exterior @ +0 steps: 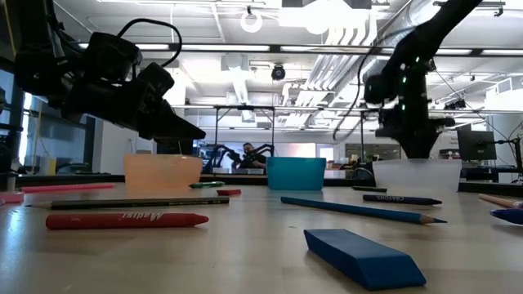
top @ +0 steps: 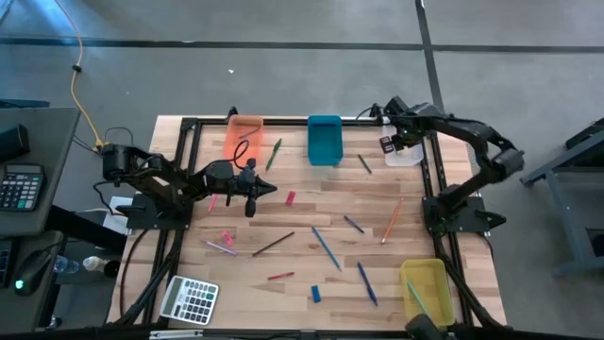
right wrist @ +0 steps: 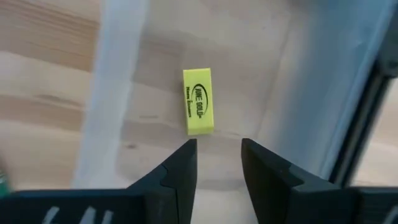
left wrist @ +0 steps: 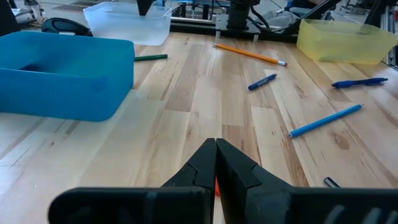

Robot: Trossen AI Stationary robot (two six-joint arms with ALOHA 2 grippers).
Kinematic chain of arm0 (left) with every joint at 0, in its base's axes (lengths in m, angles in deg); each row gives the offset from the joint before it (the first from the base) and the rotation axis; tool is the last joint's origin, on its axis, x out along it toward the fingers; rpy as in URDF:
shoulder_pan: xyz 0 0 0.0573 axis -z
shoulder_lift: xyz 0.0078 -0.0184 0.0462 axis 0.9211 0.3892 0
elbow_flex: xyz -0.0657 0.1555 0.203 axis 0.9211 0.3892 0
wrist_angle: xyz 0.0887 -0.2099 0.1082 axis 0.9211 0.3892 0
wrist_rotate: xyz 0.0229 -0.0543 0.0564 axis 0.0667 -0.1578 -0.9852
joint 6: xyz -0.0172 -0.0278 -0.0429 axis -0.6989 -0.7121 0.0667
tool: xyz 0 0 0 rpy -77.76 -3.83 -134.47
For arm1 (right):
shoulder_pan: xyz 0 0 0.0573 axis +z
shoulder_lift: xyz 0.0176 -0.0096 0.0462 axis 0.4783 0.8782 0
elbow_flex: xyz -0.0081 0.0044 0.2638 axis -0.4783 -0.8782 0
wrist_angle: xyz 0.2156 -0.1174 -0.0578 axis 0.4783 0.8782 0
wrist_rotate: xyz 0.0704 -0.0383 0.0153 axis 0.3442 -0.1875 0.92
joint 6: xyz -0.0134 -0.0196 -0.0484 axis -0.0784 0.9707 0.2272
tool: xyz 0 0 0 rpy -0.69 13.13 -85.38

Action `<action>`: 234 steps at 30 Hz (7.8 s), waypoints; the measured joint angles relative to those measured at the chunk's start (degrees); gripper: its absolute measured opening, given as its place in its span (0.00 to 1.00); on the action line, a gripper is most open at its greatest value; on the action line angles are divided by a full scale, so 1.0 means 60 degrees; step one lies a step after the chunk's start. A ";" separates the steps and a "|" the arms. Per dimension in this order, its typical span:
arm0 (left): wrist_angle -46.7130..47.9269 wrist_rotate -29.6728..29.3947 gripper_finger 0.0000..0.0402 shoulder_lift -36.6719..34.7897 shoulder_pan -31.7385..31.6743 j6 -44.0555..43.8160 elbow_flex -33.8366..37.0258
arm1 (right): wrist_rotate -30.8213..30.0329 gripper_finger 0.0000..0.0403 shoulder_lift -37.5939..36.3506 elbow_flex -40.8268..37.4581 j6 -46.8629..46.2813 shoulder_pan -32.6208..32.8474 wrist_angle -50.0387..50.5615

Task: Sort crayons/erasers/pens/pencils in bins
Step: Put the pink pencil into the blue bin

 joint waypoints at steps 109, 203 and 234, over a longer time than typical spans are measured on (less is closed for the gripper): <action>1.8013 -0.1924 0.25 -0.2419 -0.2809 -0.5663 -0.3417 | 0.1315 0.00 -0.6351 -0.5442 0.3460 0.4497 -0.9833; 0.5246 -0.2397 0.00 -0.2805 0.0895 -0.4818 -0.1217 | 0.5051 0.07 0.1328 -0.4533 -0.0934 0.5745 -1.8764; 0.9040 -0.2626 0.14 -0.1545 0.0237 -0.4452 -0.2812 | 0.4883 0.14 0.1223 -0.0743 0.2751 0.5969 -1.1344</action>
